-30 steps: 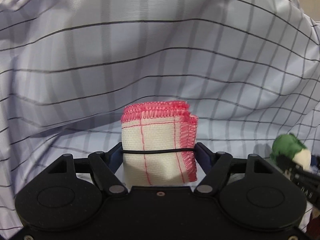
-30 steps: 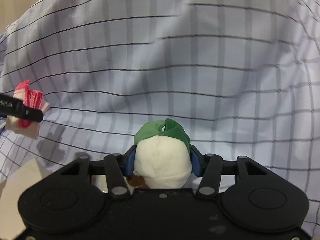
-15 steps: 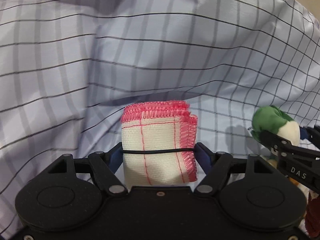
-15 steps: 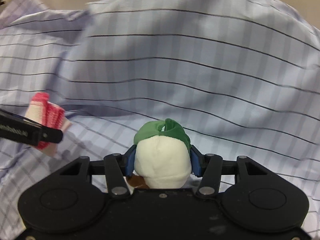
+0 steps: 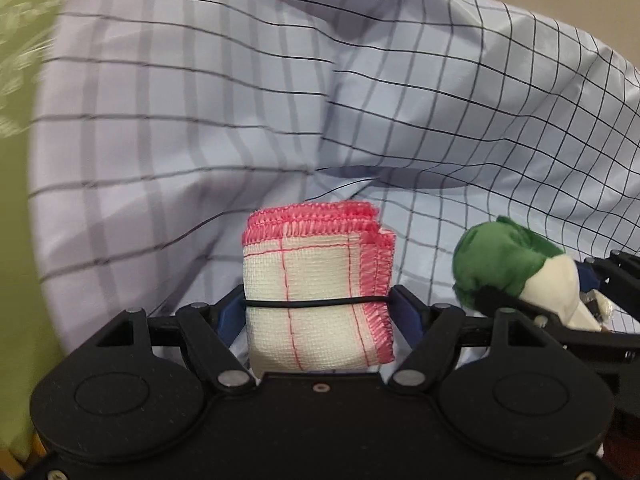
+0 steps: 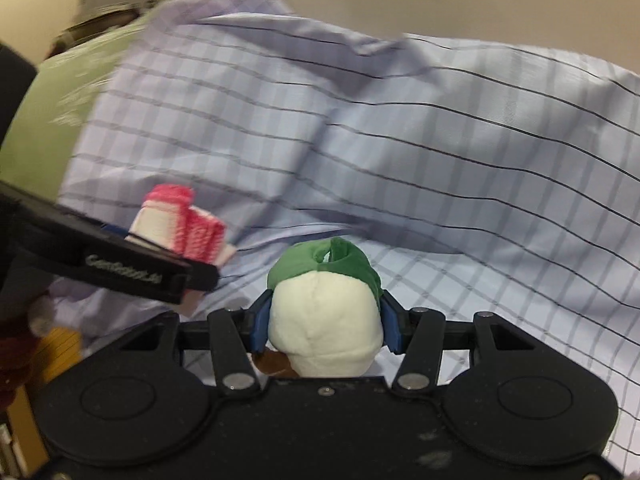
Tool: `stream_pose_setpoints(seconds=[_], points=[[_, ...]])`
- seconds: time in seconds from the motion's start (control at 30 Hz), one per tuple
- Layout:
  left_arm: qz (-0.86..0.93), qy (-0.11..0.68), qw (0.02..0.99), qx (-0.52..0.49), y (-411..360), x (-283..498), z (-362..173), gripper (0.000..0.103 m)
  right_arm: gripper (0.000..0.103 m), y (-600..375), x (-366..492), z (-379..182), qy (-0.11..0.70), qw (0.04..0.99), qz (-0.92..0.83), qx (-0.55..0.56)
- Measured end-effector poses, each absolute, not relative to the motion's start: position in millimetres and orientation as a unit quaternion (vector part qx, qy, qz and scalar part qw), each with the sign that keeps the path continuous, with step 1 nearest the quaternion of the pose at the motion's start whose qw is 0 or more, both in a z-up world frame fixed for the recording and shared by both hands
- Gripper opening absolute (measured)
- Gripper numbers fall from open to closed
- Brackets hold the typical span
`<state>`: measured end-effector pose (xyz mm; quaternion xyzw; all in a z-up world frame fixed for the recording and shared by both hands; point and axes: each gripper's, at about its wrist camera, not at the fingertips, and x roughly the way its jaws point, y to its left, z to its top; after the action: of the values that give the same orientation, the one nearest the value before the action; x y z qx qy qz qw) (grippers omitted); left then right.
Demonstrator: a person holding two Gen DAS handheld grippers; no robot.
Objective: Organize soft objects
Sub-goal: 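Lift and carry the towel and green plush back toward the basket with both tools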
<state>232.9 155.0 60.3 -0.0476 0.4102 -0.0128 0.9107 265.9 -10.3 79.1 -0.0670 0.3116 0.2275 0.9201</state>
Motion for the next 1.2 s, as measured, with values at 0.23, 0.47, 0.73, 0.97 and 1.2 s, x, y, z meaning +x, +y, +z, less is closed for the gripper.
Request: stream_pose_setpoints(seconds=[0.23,0.47,0.73,0.97,1.2], points=[[0.029,0.410,0.909,-0.069,174,173,63,0.070,0.052,9,196,86,0.308,0.902,0.291,-0.085],[0.021,0.423,0.904,-0.067,164,115,65,0.070,0.053,-5,112,93,0.314,0.892,0.314,-0.086],[-0.020,0.434,0.898,-0.065,131,58,67,0.070,0.053,-38,-1,91,0.318,0.897,0.295,-0.085],[-0.059,0.436,0.897,-0.055,94,20,69,0.070,0.053,-83,-76,84,0.326,0.916,0.233,-0.023],[-0.103,0.444,0.889,-0.044,52,-7,63,0.070,0.053,-143,-118,79,0.310,0.944,0.078,0.087]])
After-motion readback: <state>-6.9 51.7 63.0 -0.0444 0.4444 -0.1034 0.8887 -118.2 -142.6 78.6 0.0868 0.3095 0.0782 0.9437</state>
